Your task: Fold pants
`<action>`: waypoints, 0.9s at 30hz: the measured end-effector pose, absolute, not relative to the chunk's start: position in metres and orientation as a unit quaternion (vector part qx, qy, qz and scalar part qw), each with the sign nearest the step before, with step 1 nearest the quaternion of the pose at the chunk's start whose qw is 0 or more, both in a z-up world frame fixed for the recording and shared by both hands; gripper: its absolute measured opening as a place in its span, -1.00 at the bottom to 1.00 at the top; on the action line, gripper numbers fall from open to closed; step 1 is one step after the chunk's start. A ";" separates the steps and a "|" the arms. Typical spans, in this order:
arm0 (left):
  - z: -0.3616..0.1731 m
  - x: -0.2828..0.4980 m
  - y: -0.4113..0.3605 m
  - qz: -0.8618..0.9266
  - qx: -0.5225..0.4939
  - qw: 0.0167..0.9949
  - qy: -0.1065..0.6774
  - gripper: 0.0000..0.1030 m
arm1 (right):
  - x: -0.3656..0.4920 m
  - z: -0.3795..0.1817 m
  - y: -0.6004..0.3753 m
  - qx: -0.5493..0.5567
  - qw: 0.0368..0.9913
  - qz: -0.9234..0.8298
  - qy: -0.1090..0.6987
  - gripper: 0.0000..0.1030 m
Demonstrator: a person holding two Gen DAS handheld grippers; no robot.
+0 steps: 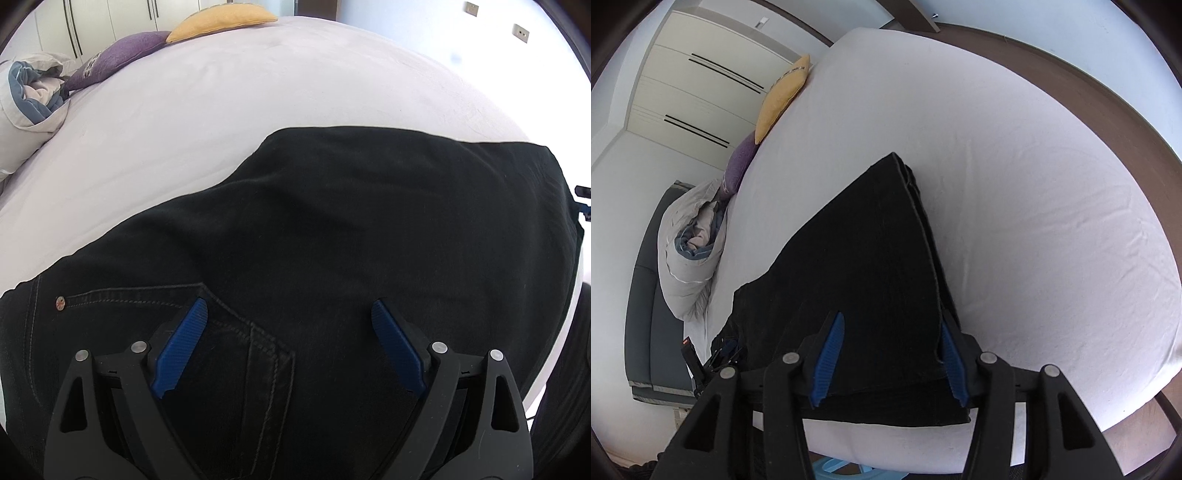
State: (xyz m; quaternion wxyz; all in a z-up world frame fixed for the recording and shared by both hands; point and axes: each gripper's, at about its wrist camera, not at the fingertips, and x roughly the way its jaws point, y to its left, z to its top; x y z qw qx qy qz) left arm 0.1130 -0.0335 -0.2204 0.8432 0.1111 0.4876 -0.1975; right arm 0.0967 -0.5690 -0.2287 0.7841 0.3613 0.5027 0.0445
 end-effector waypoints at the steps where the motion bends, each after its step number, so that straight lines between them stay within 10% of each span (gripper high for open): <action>1: -0.220 0.110 -0.030 -0.198 0.112 0.843 0.488 0.77 | 0.098 -0.229 -0.566 0.358 0.782 0.046 0.508 -0.18; 3: -0.220 0.107 -0.023 -0.201 0.114 0.841 0.489 0.77 | 0.103 -0.230 -0.558 0.334 0.780 0.042 0.528 -0.91; 9: -0.224 0.098 0.007 -0.194 0.120 0.841 0.490 0.80 | 0.087 -0.229 -0.547 0.324 0.781 0.031 0.534 -0.93; 19: -0.223 0.079 0.052 -0.206 0.133 0.839 0.486 0.81 | 0.069 -0.243 -0.579 0.395 0.764 -0.007 0.510 -0.93; 24: -0.214 0.053 0.057 -0.177 0.131 0.855 0.470 0.80 | 0.066 -0.207 -0.576 0.335 0.785 -0.092 0.513 -0.21; 27: -0.195 0.023 0.063 -0.132 0.120 0.880 0.440 0.80 | 0.069 -0.179 -0.545 0.301 0.819 -0.063 0.484 -0.21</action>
